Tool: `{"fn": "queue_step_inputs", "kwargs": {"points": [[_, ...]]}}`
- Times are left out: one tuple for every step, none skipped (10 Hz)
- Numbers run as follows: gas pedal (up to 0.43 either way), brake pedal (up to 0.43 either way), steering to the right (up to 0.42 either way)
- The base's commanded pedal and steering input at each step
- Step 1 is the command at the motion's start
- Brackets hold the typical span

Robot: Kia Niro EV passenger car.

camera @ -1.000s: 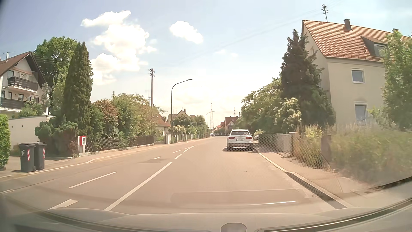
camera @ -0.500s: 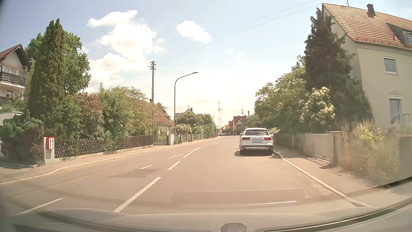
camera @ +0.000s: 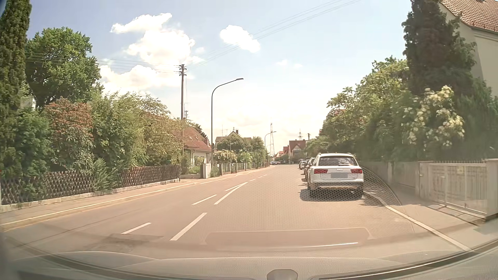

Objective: Follow the waypoints while adhering to traffic rules and regulations

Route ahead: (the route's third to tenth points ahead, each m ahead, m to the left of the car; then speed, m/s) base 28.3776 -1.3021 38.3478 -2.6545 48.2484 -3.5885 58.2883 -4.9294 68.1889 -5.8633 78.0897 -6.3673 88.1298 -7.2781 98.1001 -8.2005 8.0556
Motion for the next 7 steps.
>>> {"fn": "queue_step_inputs", "kwargs": {"points": [[0.079,0.0,-0.02],[0.079,0.0,-0.014],[0.079,0.0,-0.01],[0.079,0.0,-0.009],[0.079,0.0,-0.004],[0.079,0.0,0.0],[0.079,0.0,0.002]]}}
